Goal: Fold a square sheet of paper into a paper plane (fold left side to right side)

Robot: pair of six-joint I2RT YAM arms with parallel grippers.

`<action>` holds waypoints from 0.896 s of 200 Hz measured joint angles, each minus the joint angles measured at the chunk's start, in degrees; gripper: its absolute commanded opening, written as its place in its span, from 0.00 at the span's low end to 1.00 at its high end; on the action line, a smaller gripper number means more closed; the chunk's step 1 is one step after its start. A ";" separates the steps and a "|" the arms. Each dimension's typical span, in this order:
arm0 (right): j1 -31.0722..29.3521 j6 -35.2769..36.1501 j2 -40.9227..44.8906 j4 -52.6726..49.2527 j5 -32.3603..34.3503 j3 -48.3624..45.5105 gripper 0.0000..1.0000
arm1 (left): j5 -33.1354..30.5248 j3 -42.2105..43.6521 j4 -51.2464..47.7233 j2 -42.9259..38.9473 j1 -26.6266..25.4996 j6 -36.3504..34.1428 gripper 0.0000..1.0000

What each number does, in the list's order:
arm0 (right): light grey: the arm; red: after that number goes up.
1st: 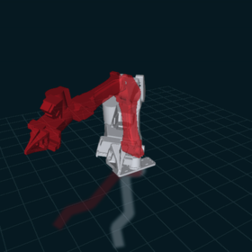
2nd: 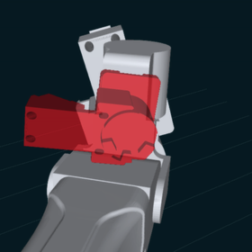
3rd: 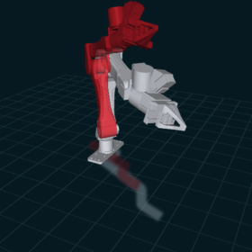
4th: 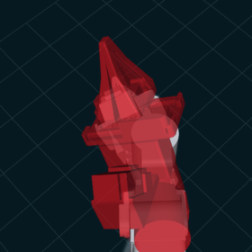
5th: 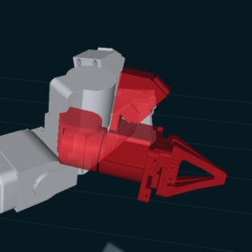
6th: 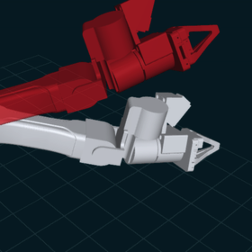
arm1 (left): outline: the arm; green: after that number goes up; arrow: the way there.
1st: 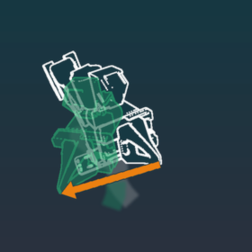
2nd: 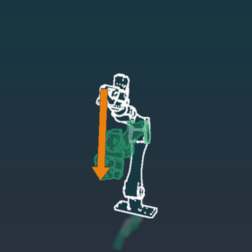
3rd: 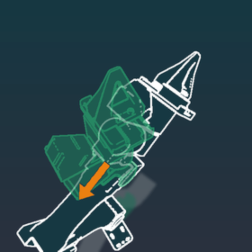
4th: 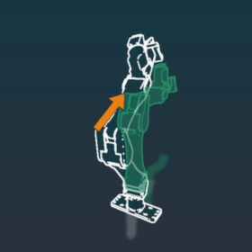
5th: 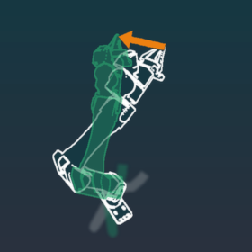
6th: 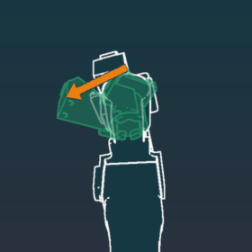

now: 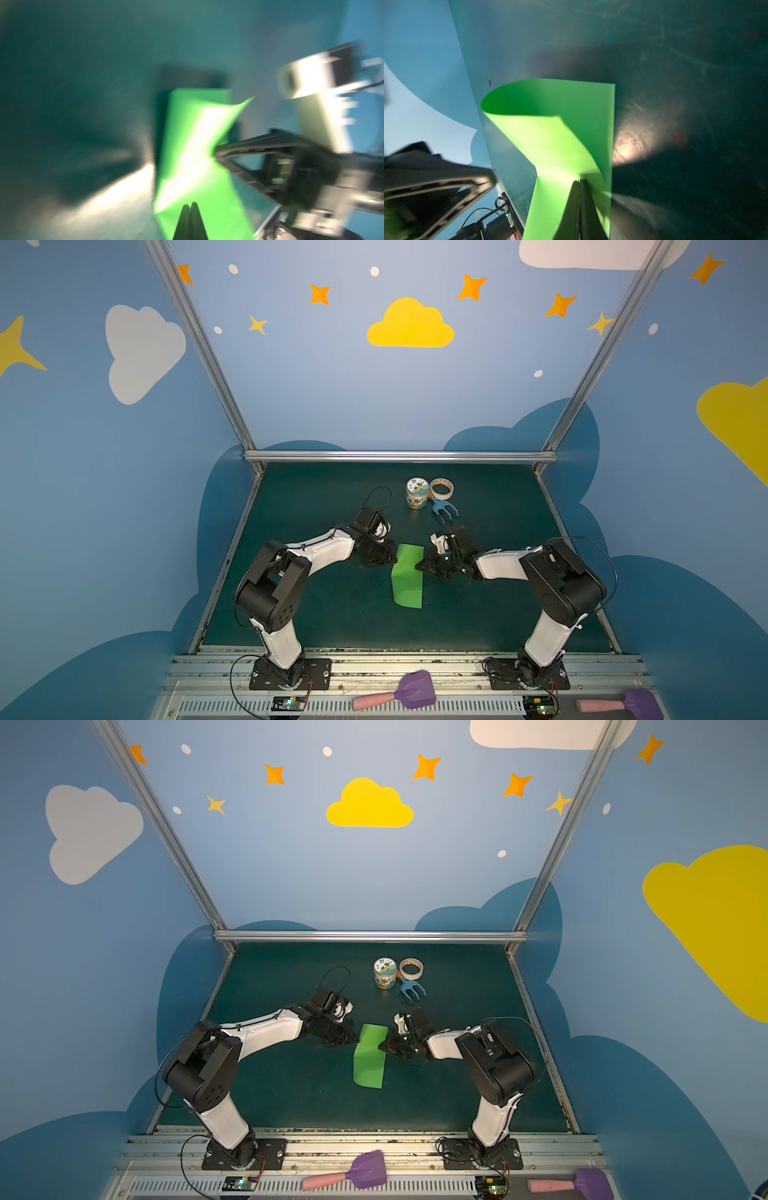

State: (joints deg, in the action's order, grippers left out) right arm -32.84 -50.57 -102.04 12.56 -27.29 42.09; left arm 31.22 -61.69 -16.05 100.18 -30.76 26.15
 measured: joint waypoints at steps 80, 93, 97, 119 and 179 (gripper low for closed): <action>-0.02 0.00 -0.24 0.17 -0.61 0.00 0.00 | -0.11 -3.06 1.49 10.05 -0.50 -1.27 0.04; -0.02 0.00 -0.24 0.17 -0.61 0.00 0.00 | -0.72 -1.79 2.10 10.14 0.48 -1.05 0.04; -0.02 0.00 -0.24 0.24 -0.59 -0.09 0.00 | -0.59 -1.40 2.54 10.08 0.85 -0.98 0.04; -0.13 -0.02 -0.20 1.55 -0.59 -0.81 0.00 | -0.35 0.63 5.09 9.29 2.29 -0.35 0.04; -0.13 -0.02 -0.13 2.95 -0.59 -1.55 0.00 | -2.32 2.80 5.81 6.01 5.90 0.90 0.04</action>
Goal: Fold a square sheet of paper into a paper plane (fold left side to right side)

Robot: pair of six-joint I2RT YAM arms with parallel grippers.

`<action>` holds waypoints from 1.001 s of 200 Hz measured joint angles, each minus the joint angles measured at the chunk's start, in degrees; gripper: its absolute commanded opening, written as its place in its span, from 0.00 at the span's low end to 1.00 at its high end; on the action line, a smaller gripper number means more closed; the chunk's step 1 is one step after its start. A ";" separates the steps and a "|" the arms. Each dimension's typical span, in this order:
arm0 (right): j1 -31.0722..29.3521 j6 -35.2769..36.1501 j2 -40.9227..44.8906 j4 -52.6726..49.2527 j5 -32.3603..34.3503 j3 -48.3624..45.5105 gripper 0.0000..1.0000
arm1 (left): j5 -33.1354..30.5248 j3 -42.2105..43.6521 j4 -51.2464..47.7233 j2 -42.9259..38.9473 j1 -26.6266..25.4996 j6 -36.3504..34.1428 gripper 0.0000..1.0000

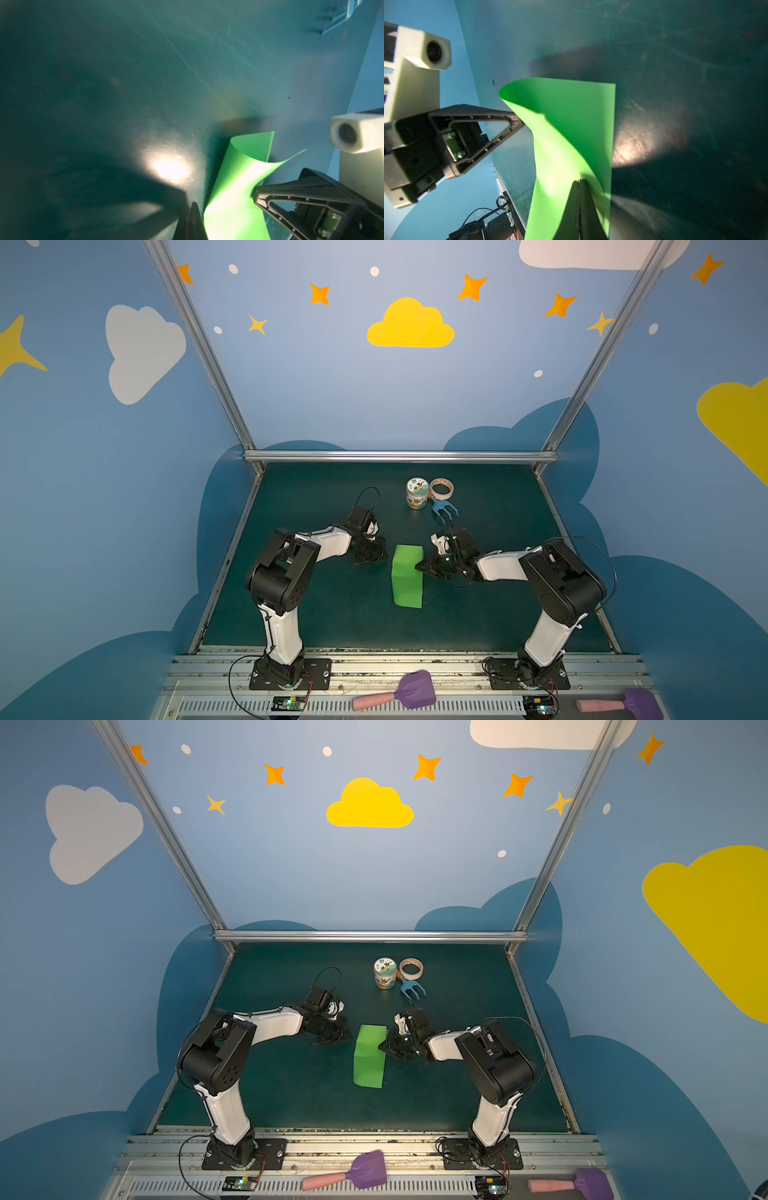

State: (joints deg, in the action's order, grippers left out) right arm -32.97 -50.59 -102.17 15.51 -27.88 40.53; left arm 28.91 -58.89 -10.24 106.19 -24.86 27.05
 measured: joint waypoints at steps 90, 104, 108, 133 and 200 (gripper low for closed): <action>-0.02 0.02 -0.02 0.13 0.00 -0.04 0.00 | 2.40 -12.15 0.20 5.77 -5.60 -0.48 0.04; -0.02 0.04 0.00 0.15 0.02 -0.09 0.00 | 1.64 -12.11 -0.20 8.02 -5.07 -0.48 0.03; -0.02 0.04 0.00 0.15 0.02 -0.11 0.00 | 1.44 -12.09 -0.28 8.52 -4.85 -0.46 0.04; -0.02 0.07 0.00 0.15 0.07 -0.11 0.00 | 1.14 -11.65 -0.09 10.08 -3.02 -0.42 0.04; -0.13 0.15 0.22 0.76 0.68 -0.59 0.00 | -0.55 -2.71 4.48 4.33 1.66 0.57 0.04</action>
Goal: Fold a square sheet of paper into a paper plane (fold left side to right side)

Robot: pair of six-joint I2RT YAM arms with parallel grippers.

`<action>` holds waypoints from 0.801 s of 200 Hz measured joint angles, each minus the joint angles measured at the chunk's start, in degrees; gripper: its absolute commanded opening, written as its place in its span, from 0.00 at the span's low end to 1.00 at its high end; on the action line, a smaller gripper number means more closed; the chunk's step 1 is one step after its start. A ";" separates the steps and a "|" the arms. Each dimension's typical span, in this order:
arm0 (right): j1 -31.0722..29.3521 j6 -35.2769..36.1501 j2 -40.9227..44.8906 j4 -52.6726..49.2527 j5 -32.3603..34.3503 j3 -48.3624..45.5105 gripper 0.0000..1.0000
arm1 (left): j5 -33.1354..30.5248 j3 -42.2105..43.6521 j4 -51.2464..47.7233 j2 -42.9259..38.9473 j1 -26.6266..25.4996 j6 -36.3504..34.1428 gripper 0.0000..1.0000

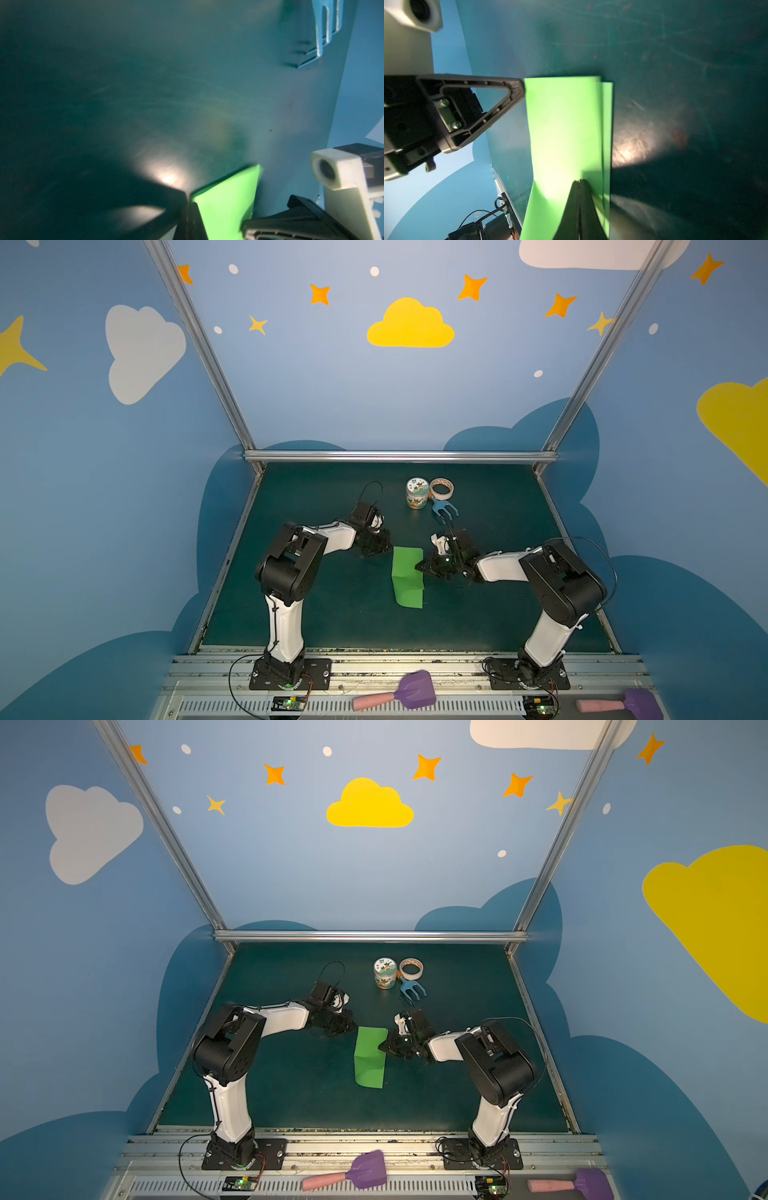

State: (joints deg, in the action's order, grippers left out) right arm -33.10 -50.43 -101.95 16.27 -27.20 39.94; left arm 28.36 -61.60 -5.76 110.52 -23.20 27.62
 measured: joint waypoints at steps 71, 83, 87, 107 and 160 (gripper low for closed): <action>0.00 0.28 -0.28 0.26 -0.31 -0.04 0.00 | -1.46 7.15 -2.14 -14.40 -0.94 2.27 0.04; 0.00 0.28 -0.35 0.28 -0.37 -0.04 0.00 | -1.01 7.13 -1.75 -16.09 -3.39 2.78 0.03; 0.00 0.28 -0.37 0.28 -0.37 -0.04 0.00 | -0.83 7.13 -1.64 -16.41 -4.33 2.99 0.04; 0.00 0.28 -0.39 0.28 -0.37 -0.04 0.00 | -0.17 7.13 -1.20 -16.57 -8.35 3.74 0.03; 0.00 0.28 -0.39 0.26 -0.37 -0.04 0.00 | 0.28 10.88 0.44 -15.78 -14.62 5.64 0.04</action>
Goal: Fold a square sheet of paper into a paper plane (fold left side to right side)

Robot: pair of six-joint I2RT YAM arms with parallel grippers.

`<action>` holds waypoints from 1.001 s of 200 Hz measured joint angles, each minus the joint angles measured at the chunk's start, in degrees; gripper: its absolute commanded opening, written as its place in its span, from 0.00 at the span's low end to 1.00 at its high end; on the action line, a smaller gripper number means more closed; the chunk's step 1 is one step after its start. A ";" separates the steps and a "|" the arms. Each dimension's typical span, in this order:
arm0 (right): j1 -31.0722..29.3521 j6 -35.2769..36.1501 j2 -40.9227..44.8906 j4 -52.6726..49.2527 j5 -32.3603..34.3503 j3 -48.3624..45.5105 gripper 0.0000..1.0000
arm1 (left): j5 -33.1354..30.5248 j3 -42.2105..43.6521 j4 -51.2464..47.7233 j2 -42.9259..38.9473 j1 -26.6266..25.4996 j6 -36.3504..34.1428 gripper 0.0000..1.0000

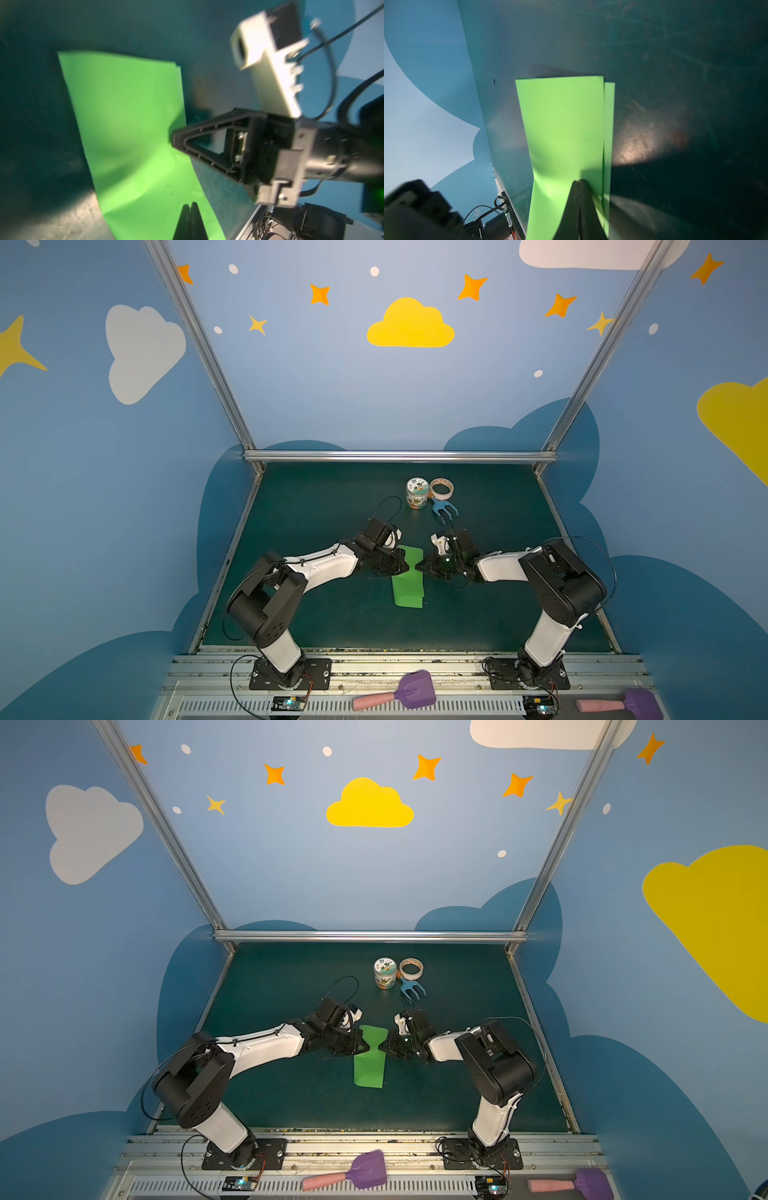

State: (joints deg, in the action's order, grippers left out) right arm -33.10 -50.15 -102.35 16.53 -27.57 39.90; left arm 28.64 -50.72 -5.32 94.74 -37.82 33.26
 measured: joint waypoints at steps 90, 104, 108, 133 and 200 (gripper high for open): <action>0.00 0.00 -0.39 0.15 -0.09 0.00 0.00 | -2.71 12.35 2.45 -3.69 -0.74 3.48 0.04; 0.00 0.00 -0.37 0.22 -0.09 -0.07 0.00 | -2.89 13.11 3.30 -3.93 -0.72 3.72 0.04; 0.00 0.00 -0.37 0.22 -0.09 -0.07 0.00 | -2.89 13.33 3.50 -4.09 -0.72 3.78 0.04; 0.02 0.00 -0.37 0.24 -0.09 -0.11 0.00 | -3.87 15.15 3.74 -6.21 -0.79 4.07 0.03; 0.07 0.55 -0.50 0.31 -0.31 -0.04 0.00 | -5.22 11.43 -2.86 -14.38 -0.81 3.98 0.04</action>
State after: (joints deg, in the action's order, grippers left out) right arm -33.04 -49.60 -102.85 16.84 -27.88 39.86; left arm 23.42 -39.29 -8.19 80.36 -38.63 37.23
